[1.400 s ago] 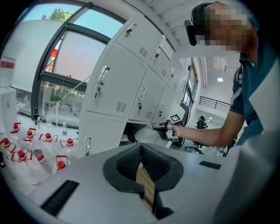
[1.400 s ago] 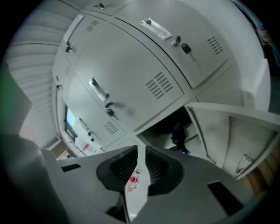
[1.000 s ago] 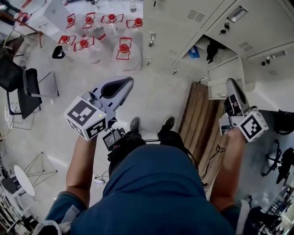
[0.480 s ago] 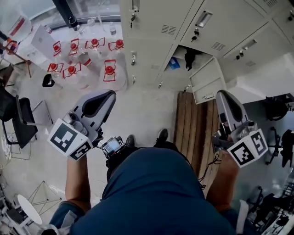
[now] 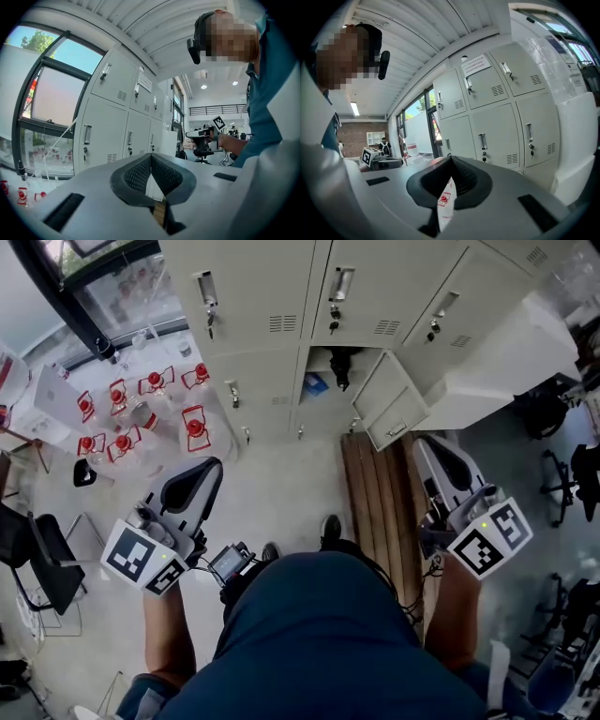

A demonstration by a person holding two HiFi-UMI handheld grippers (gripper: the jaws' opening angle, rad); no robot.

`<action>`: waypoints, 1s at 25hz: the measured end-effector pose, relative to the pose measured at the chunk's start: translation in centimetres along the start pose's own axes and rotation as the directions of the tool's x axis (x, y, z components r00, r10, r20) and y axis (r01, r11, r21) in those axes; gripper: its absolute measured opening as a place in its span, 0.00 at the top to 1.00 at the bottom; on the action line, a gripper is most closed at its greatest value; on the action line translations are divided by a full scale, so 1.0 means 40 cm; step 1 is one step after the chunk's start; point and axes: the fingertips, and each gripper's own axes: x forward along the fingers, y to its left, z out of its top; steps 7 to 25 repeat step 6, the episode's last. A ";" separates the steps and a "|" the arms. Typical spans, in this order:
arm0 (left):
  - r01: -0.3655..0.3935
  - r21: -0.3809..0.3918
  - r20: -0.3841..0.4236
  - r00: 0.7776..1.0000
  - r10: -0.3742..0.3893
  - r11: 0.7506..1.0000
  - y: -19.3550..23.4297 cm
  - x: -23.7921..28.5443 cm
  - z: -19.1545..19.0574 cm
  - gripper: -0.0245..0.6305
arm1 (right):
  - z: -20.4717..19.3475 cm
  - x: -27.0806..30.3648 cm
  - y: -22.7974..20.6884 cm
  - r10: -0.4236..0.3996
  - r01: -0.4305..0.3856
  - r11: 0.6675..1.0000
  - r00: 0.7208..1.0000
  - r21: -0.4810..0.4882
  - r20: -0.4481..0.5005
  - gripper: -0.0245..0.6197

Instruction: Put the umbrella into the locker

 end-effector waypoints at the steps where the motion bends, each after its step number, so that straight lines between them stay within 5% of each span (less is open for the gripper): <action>1: 0.007 0.000 0.001 1.000 -0.007 1.000 -0.002 0.001 0.000 0.93 | -0.001 -0.005 0.000 -0.008 0.008 1.000 1.000 0.001 0.002 0.90; 25: 0.023 -0.006 -0.003 1.000 -0.023 1.000 -0.007 -0.004 -0.001 0.93 | 0.002 -0.014 0.009 -0.024 0.024 1.000 1.000 0.002 0.004 0.90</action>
